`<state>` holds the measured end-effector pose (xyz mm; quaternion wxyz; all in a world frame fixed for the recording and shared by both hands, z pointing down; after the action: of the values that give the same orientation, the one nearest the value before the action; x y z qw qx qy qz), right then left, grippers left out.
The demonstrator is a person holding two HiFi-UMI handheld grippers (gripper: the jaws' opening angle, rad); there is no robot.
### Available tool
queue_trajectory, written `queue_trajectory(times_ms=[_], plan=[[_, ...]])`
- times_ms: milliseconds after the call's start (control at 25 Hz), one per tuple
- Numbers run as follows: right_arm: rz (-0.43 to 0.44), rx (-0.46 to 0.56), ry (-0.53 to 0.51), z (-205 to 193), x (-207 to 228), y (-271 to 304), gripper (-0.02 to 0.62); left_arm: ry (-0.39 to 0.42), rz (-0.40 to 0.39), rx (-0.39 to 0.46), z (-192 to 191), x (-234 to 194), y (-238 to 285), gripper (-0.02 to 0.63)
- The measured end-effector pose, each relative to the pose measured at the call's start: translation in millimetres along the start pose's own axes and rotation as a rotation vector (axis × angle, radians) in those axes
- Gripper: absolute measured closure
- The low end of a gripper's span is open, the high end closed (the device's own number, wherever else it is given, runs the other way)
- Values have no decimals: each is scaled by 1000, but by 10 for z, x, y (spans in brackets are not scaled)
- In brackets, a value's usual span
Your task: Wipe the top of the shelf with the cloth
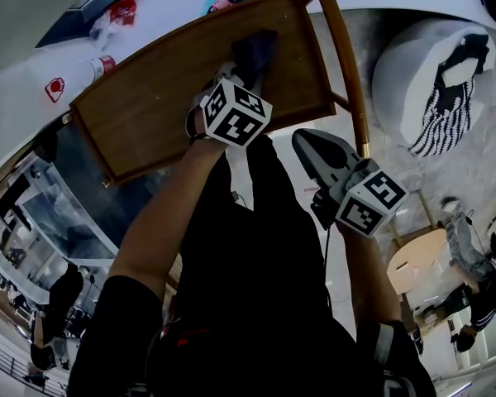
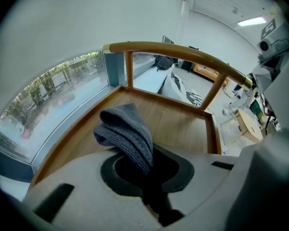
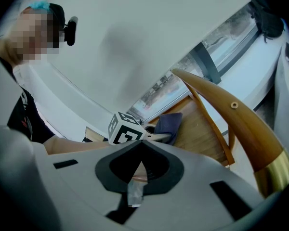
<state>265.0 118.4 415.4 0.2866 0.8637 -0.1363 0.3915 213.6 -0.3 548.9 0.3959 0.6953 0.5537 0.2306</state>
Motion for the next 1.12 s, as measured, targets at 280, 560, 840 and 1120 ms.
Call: queue_trajectory(times_ms=[280,560,840,1120], plan=[[12,-16,-19,15,-76,69,591,-7,-11,22,-3,38,-119,557],[67,-77,-58,-128,-419,452,591,-88,52,48,-414,-269,-609,557],[141,-165,-100,-427,-933,958,591,-177,143,62,-1021,-706,-1243,557],[188,-237,-141,-733,-1376,1388,591,-246,226,48,-1761,-1014,-1859,557]])
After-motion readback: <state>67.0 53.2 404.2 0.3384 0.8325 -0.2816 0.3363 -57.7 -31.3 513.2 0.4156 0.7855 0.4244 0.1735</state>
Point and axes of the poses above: the fingertips, and each gripper's own axes: y forward along the fingers, x to its right, z out of its top, the point moved 4 cm from there along -y, backward along the fingers, and after that the axes turned 7 degrees about x, right-handed, at the moved point
